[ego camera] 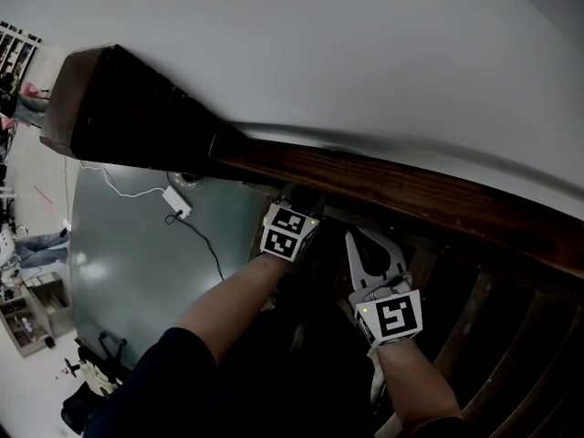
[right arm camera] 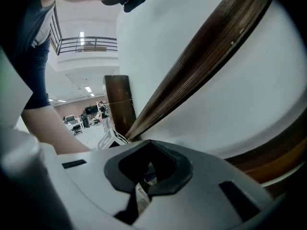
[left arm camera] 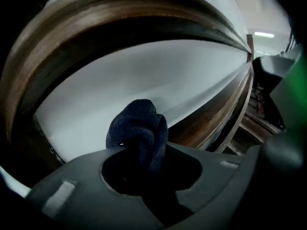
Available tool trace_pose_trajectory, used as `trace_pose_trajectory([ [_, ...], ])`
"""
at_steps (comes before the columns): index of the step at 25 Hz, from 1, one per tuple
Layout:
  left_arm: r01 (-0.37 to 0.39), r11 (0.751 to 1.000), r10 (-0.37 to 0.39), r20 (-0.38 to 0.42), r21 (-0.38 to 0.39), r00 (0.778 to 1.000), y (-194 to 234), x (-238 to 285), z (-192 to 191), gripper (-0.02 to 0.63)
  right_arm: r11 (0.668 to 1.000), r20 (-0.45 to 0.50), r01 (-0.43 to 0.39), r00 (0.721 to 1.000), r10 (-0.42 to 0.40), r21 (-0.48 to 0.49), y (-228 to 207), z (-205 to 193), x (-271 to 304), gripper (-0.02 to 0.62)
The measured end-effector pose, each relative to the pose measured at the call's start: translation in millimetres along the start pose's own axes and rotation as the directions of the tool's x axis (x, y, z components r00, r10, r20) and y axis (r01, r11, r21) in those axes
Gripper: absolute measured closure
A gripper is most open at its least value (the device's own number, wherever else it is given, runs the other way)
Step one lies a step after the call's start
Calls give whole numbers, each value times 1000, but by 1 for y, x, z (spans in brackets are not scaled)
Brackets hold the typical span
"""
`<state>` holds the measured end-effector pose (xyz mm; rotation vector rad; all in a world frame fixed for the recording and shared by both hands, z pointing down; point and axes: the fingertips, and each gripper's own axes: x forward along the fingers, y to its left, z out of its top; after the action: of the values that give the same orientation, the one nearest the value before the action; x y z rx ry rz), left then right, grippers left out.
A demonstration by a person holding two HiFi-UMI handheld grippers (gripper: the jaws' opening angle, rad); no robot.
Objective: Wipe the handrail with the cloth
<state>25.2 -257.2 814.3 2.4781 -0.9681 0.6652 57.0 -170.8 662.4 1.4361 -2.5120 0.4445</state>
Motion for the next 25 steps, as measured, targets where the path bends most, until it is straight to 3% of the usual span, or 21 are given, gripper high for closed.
trace_pose_trajectory([
  [8, 21, 1000, -20, -10, 19, 1000, -17, 18, 11, 524, 999, -5, 29, 1000, -28, 30, -16, -5, -16, 586],
  [14, 50, 999, -50, 9, 10, 999, -50, 18, 29, 524, 996, 0, 72, 997, -72, 51, -30, 7, -36, 587],
  [25, 136, 990, -135, -31, 30, 990, -117, 19, 64, 523, 981, -8, 144, 990, -144, 130, -50, 33, -97, 587],
])
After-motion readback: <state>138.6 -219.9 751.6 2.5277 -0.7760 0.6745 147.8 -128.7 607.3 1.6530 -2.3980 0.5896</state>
